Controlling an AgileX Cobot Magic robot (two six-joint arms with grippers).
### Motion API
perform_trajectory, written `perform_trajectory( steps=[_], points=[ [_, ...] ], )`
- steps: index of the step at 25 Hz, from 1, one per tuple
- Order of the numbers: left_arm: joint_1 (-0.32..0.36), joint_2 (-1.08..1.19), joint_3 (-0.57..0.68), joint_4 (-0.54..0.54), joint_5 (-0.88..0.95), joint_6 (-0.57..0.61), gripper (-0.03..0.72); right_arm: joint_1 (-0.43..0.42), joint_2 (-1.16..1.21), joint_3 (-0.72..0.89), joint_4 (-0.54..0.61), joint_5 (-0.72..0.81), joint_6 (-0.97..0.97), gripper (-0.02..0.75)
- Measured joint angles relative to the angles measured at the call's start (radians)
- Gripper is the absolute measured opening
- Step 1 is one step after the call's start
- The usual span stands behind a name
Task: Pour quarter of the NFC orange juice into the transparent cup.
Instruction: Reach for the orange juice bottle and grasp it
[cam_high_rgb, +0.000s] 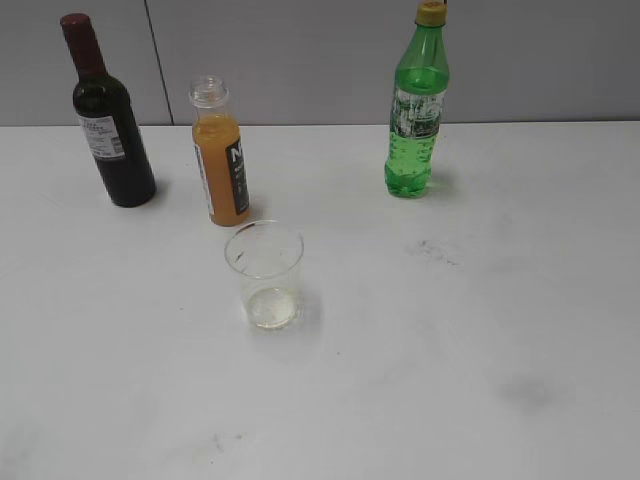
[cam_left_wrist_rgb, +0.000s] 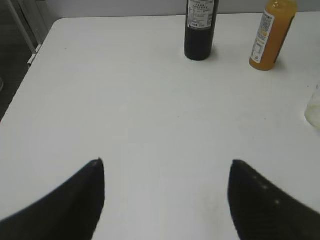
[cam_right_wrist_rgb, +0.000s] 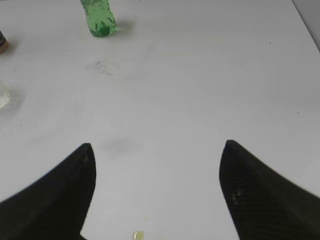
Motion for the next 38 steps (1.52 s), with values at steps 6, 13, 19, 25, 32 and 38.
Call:
perform_trajectory(
  steps=[6, 13, 19, 25, 32, 38],
  points=[
    [0.000, 0.000, 0.002, 0.000, 0.002, 0.000, 0.584, 0.000, 0.000, 0.012, 0.002, -0.017, 0.000, 0.590],
    [0.000, 0.000, -0.005, -0.004, -0.037, 0.000, 0.582, 0.000, 0.000, 0.012, 0.002, -0.020, 0.000, 0.590],
    [0.000, 0.016, -0.013, -0.080, -0.132, 0.000, 0.582, 0.000, 0.000, 0.012, 0.005, -0.021, 0.000, 0.590],
    [0.000, 0.096, -0.013, -0.087, -0.282, 0.005, 0.582, 0.000, 0.000, 0.012, 0.006, -0.021, 0.000, 0.590],
    [0.000, 0.228, -0.013, -0.091, -0.569, 0.005, 0.584, 0.000, 0.000, 0.012, 0.006, -0.021, 0.000, 0.590],
    [0.000, 0.402, -0.013, -0.091, -0.773, 0.005, 0.585, 0.000, 0.000, 0.012, 0.006, -0.022, 0.000, 0.590]
  ],
)
